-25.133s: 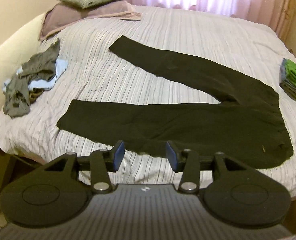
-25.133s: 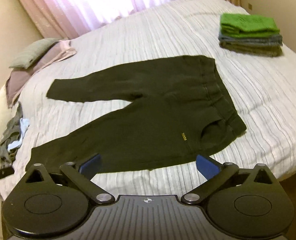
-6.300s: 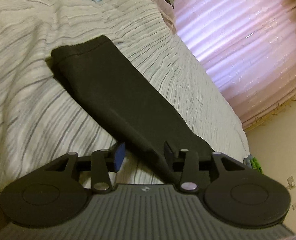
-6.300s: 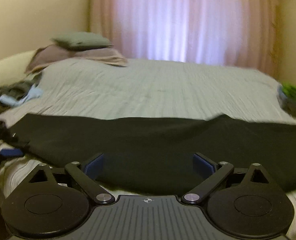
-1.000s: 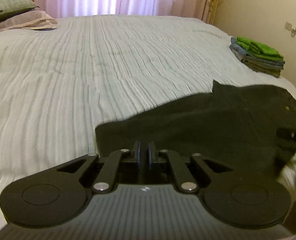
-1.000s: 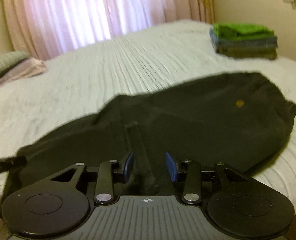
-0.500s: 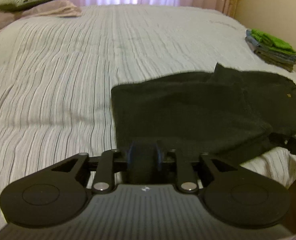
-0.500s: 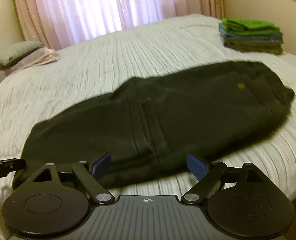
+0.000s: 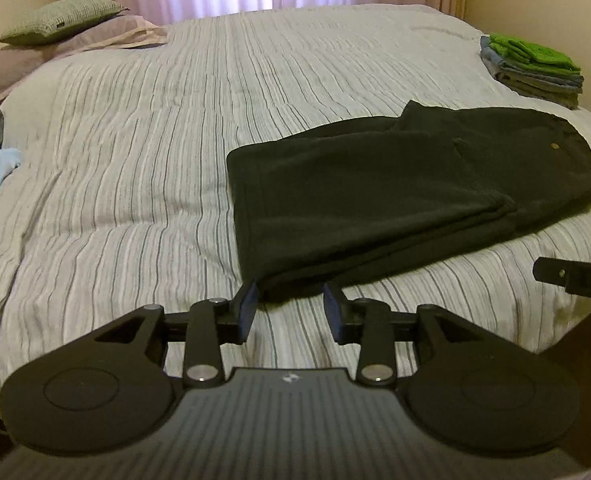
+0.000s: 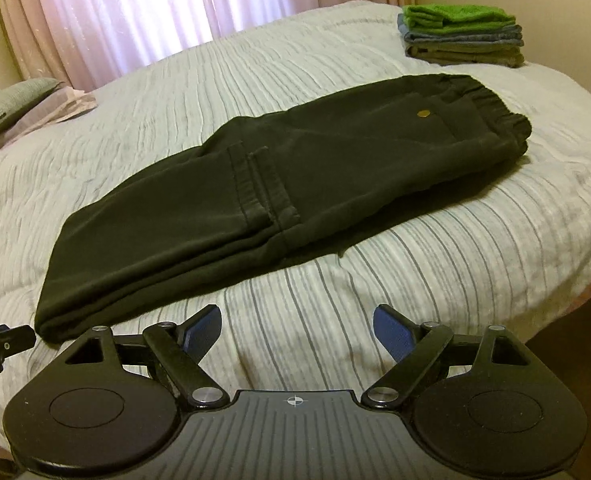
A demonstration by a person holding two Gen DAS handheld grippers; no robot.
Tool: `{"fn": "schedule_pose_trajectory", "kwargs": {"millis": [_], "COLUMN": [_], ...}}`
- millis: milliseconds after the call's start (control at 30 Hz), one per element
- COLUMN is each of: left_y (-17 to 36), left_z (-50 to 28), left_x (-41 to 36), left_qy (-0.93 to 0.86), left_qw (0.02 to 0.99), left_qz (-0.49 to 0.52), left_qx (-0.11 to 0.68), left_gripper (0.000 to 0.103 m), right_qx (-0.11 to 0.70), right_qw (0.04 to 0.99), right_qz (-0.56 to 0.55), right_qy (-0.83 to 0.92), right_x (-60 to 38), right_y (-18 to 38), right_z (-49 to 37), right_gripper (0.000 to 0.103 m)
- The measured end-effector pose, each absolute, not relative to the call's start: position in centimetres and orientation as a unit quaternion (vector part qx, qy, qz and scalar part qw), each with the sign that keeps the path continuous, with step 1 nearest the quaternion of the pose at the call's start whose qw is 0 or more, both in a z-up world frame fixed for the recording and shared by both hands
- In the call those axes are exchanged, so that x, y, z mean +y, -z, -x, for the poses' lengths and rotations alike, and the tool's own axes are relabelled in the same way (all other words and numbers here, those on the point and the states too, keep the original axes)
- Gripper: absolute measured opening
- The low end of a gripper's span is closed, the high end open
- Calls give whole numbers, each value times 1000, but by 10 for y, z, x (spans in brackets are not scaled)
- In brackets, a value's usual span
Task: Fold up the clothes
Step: 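Release both tools and lift them above the half-folded trousers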
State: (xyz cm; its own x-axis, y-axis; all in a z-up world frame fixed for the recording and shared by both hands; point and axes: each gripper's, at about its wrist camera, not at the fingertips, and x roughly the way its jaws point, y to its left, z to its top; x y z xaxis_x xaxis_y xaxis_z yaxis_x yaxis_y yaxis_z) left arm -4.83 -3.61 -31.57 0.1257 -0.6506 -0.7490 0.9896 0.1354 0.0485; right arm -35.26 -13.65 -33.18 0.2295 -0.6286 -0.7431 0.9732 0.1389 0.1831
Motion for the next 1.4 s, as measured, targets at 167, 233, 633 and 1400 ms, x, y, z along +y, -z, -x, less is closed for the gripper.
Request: {"fn": "schedule_pose_trajectory", "kwargs": {"millis": [167, 233, 633, 1400], "left_y": [312, 310, 308, 329], "left_z": [52, 53, 50, 63], "left_x": [-23, -19, -7, -32], "left_qy": [591, 590, 591, 591], "left_qw": [695, 697, 699, 681], "left_qz": [-292, -292, -291, -321], "left_qx": [287, 284, 280, 290], "left_gripper": [33, 33, 34, 34], "right_qx": [256, 259, 264, 267], "right_qw": [712, 713, 713, 698], "right_qz": [-329, -326, -316, -338], "right_qy": [564, 565, 568, 572], "right_x": [-121, -117, -106, -133], "right_y": [326, 325, 322, 340], "right_z": [349, 348, 343, 358], "right_gripper": [86, 86, 86, 86]}}
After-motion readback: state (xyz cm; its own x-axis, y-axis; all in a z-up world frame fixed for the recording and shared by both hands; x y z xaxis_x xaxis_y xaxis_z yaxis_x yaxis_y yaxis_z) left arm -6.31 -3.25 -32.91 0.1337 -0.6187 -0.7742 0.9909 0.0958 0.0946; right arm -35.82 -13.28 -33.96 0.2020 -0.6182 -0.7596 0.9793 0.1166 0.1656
